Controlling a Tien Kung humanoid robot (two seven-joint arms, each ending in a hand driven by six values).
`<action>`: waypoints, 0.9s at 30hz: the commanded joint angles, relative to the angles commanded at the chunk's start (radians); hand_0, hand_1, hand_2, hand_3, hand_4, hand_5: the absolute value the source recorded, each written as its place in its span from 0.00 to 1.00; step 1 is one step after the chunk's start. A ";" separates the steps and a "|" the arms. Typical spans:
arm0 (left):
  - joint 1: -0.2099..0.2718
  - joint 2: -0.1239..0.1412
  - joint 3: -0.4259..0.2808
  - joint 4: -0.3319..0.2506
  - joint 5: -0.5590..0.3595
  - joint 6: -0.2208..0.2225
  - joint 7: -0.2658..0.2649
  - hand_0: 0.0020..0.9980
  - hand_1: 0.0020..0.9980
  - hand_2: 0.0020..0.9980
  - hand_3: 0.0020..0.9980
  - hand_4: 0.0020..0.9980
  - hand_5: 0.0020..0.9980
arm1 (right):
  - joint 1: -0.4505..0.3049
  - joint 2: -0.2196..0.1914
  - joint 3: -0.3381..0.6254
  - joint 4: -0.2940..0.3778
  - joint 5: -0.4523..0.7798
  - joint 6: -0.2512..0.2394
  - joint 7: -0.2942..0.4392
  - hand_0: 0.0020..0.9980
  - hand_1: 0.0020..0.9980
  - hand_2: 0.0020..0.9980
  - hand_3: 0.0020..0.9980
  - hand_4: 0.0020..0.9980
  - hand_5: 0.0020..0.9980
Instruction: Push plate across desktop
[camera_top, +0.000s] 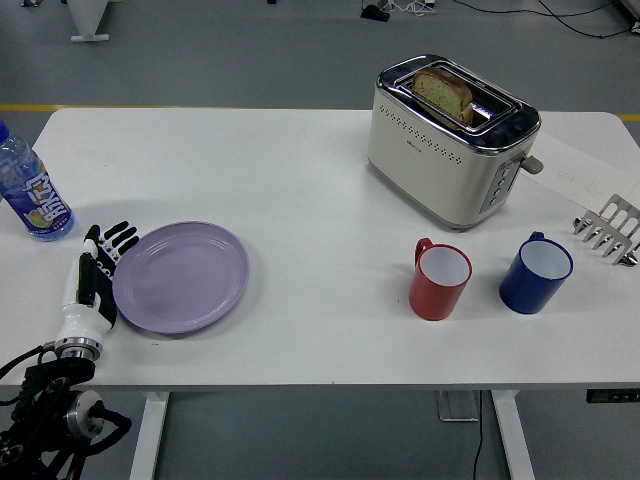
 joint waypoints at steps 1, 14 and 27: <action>0.000 0.000 0.010 0.000 -0.002 0.001 -0.002 0.80 0.78 0.75 0.67 0.55 1.00 | 0.000 0.000 0.000 0.000 0.000 0.000 0.000 0.57 0.48 0.63 0.64 0.42 0.60; 0.007 0.000 0.111 -0.017 -0.017 0.015 -0.017 0.80 0.78 0.75 0.66 0.55 1.00 | -0.006 0.000 0.006 0.002 -0.008 -0.005 -0.002 0.57 0.48 0.63 0.64 0.42 0.60; -0.010 0.000 0.151 -0.031 -0.035 0.020 -0.021 0.80 0.78 0.75 0.66 0.55 1.00 | -0.001 0.000 0.007 0.001 -0.012 -0.004 -0.002 0.57 0.48 0.63 0.64 0.42 0.60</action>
